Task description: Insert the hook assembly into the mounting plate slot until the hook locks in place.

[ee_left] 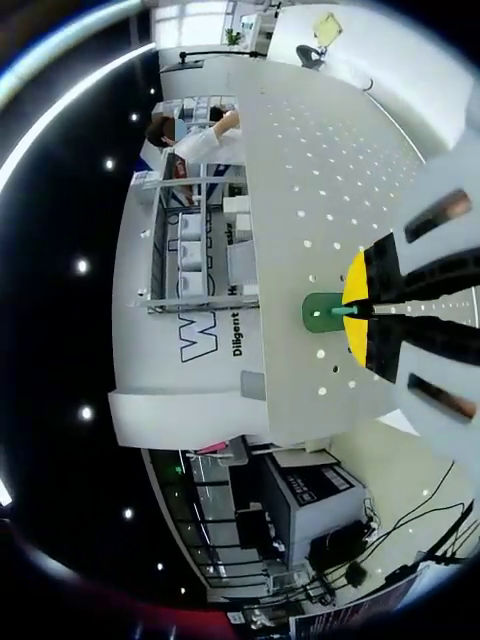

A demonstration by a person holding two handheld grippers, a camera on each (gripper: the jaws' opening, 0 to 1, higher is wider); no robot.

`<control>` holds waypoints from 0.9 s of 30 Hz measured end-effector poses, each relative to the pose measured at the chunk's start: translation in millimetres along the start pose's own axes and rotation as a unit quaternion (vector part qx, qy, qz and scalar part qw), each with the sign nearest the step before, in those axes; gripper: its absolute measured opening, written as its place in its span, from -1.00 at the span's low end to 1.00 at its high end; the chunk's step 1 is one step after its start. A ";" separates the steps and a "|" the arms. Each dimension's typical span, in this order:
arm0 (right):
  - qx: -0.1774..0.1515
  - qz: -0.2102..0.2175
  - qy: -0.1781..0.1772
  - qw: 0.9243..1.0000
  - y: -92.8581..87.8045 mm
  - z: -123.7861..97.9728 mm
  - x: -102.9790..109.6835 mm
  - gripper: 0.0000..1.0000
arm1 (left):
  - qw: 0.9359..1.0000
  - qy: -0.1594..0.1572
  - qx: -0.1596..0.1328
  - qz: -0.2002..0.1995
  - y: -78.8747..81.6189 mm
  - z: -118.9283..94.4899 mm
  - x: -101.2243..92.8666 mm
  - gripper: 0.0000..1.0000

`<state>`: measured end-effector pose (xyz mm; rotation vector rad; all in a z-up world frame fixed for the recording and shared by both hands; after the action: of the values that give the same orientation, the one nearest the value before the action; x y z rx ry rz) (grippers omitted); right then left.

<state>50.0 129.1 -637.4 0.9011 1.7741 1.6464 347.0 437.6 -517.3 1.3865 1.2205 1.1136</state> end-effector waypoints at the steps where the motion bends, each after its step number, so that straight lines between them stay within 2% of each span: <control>1: -0.001 -0.001 0.000 1.000 0.2 0.4 0.2 -0.54 | 1.000 0.002 0.003 0.002 -1.0 1.0 0.9 -0.96; 11: 0.001 0.001 0.000 1.000 0.2 2.5 -1.5 -0.54 | 1.000 -0.001 0.008 -0.006 -3.3 3.1 3.7 -0.96; 14: 0.001 0.002 0.002 1.000 -0.6 3.3 -1.3 -0.54 | 1.000 -0.005 0.012 0.006 -2.6 3.1 3.3 -0.95; 17: 0.003 0.000 0.004 1.000 -1.2 4.7 -0.1 -0.54 | 1.000 -0.004 0.020 -0.005 -0.5 3.1 3.5 -0.94; 21: 0.003 0.001 0.004 1.000 -0.8 5.1 -0.1 -0.54 | 1.000 -0.002 0.016 0.013 -0.8 3.5 0.8 -0.93; 27: 0.004 0.002 0.002 1.000 -0.6 3.6 -1.7 -0.55 | 1.000 -0.010 0.010 0.016 0.3 6.3 -0.3 -0.87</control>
<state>53.8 130.0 -638.5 0.9067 1.7825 1.6459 353.2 436.8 -517.9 1.4331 1.2037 1.1096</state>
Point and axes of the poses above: the point that each gripper's makers call its tool centre point, and the gripper's own axes: z roughly forward along the fingers, x roughly to its left, y roughly out of its top, the point moved 8 cm from there along -z, roughly backward along the fingers, and after that the axes turned 4 degrees about y, right-handed, at the moved point
